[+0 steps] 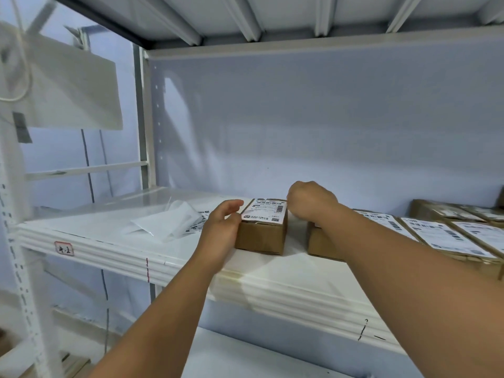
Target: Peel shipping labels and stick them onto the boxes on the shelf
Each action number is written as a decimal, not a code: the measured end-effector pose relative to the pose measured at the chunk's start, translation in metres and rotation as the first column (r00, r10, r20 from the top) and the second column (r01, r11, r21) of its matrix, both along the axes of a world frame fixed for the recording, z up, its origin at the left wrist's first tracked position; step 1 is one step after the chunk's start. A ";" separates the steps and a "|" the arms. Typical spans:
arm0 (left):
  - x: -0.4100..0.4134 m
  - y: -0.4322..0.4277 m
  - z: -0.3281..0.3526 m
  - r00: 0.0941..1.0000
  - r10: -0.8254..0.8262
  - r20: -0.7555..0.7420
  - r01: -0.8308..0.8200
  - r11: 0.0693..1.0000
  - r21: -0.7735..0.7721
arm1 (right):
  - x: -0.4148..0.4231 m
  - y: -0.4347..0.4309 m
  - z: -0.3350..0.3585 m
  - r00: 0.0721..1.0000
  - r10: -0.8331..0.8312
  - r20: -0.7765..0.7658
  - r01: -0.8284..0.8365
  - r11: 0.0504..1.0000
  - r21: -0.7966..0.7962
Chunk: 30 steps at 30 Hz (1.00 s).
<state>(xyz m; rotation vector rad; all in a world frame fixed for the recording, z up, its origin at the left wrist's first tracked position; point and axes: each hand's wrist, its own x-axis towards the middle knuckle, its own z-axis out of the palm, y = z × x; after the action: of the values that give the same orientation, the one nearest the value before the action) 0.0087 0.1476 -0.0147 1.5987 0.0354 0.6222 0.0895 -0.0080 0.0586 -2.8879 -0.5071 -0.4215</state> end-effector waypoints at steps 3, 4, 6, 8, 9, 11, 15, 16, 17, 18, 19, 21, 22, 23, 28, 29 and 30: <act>0.000 -0.001 0.001 0.999 -0.037 -0.013 0.038 0.995 0.091 | -0.005 -0.027 0.003 0.997 -0.080 -0.019 0.082 0.991 0.106; -0.001 -0.003 0.002 0.998 -0.059 -0.028 0.062 0.990 0.129 | -0.007 -0.035 0.000 0.995 -0.090 -0.050 0.095 0.991 0.092; 0.001 -0.005 0.000 0.992 -0.117 -0.055 0.125 0.974 0.186 | -0.011 -0.049 -0.009 0.990 -0.108 -0.087 0.113 0.992 0.053; 0.006 -0.007 -0.002 0.988 -0.131 -0.080 0.150 0.940 0.305 | -0.013 -0.060 -0.018 0.990 -0.112 -0.082 0.117 0.991 0.060; 0.009 -0.009 -0.003 0.988 -0.123 -0.091 0.148 0.919 0.367 | -0.014 -0.064 -0.021 0.991 -0.112 -0.071 0.118 0.990 0.077; 0.014 -0.011 -0.002 0.985 -0.137 -0.100 0.166 0.903 0.397 | -0.016 -0.069 -0.024 0.993 -0.101 -0.054 0.106 0.989 0.102; 0.023 -0.019 0.003 0.981 -0.159 -0.111 0.189 0.911 0.366 | -0.019 -0.071 -0.028 0.997 -0.078 -0.030 0.080 0.994 0.069; 0.027 -0.021 0.003 0.986 -0.131 -0.105 0.163 0.906 0.390 | -0.019 -0.072 -0.030 0.997 -0.075 -0.013 0.075 0.995 0.063; 0.031 -0.024 0.003 0.989 -0.107 -0.097 0.138 0.903 0.407 | -0.020 -0.072 -0.031 0.997 -0.074 0.005 0.074 0.995 0.064; 0.033 -0.026 0.002 0.992 -0.085 -0.090 0.116 0.899 0.421 | -0.021 -0.073 -0.032 0.997 -0.078 0.022 0.076 0.994 0.072; 0.035 -0.029 0.002 0.994 -0.068 -0.081 0.096 0.894 0.437 | -0.022 -0.073 -0.033 0.996 -0.083 0.036 0.079 0.993 0.088; 0.034 -0.033 -0.001 0.997 -0.021 -0.079 0.055 0.883 0.466 | -0.024 -0.073 -0.036 0.994 -0.093 0.062 0.085 0.990 0.112; 0.034 -0.034 -0.002 0.997 -0.004 -0.077 0.039 0.880 0.473 | -0.025 -0.073 -0.037 0.992 -0.098 0.075 0.089 0.989 0.117; 0.033 -0.034 -0.003 0.997 0.006 -0.074 0.031 0.878 0.477 | -0.026 -0.072 -0.038 0.991 -0.105 0.083 0.095 0.988 0.119; 0.033 -0.031 -0.003 0.999 -0.010 -0.042 0.029 0.881 0.472 | -0.031 -0.069 -0.039 0.975 -0.154 0.163 0.137 0.984 0.113; 0.032 -0.032 -0.003 1.000 -0.009 -0.029 0.022 0.883 0.468 | -0.035 -0.068 -0.040 0.965 -0.156 0.209 0.139 0.986 0.094; 0.030 -0.033 -0.002 1.000 -0.004 -0.020 0.012 0.884 0.467 | -0.039 -0.067 -0.040 0.955 -0.155 0.251 0.144 0.988 0.064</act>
<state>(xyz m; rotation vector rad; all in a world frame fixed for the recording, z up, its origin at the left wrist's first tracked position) 0.0386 0.1148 -0.0167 2.0719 -0.1174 0.6404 0.0502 -0.0751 0.0185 -2.8526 -0.3096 -0.8260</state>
